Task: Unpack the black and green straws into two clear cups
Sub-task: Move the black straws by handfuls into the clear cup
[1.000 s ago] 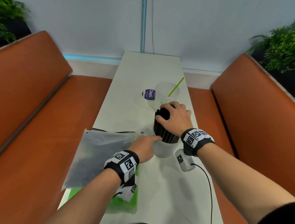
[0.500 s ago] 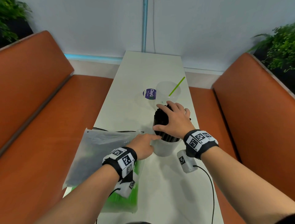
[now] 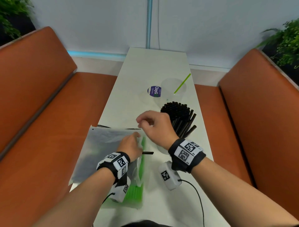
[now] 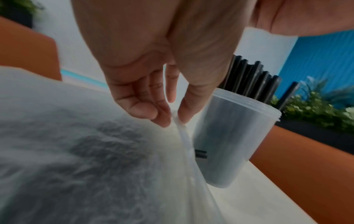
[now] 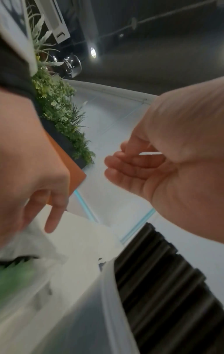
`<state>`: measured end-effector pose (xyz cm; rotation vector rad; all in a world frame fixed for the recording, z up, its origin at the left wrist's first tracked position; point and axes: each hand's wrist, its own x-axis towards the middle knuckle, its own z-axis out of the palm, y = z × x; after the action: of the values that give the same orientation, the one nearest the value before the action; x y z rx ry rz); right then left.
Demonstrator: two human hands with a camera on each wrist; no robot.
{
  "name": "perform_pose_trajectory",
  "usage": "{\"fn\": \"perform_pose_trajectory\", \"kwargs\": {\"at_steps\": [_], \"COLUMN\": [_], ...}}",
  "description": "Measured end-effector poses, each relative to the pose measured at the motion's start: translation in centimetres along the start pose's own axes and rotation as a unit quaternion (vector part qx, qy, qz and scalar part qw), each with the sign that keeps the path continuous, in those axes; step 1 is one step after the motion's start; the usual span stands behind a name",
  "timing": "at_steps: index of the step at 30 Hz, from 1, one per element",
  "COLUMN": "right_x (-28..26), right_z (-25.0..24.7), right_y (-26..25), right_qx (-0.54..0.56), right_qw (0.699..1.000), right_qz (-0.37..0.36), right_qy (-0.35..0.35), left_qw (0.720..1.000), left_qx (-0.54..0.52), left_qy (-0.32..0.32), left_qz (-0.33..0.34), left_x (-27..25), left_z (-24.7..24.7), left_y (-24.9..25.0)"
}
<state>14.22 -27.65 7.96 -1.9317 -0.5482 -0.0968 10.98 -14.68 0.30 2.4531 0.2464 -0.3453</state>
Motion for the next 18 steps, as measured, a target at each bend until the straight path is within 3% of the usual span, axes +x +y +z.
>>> {"fn": "perform_pose_trajectory", "kwargs": {"at_steps": [4,8,12,18], "right_x": [-1.0,-2.4,-3.7,-3.5], "right_z": [2.1,3.9,6.0,7.6], "right_y": [2.0,5.2,6.7,7.2], "right_qx": [-0.072,-0.163,-0.251,-0.281], "right_qw": [0.989,0.953,0.919,0.913], "right_qz": [0.093,0.167,0.1,0.035], "right_qy": [-0.09,-0.192,-0.287,-0.294], "left_qw": [0.994,0.982,0.976,0.972], "left_qx": [-0.096,-0.173,-0.204,-0.221], "left_qy": [0.037,0.072,0.081,0.075], "left_qz": [-0.026,-0.018,0.002,0.016], "left_x": [-0.3,-0.7,-1.4,-2.1], "left_z": [-1.1,-3.0,-4.1,-4.8], "left_y": [-1.4,-2.0,-1.4,-1.2]}}
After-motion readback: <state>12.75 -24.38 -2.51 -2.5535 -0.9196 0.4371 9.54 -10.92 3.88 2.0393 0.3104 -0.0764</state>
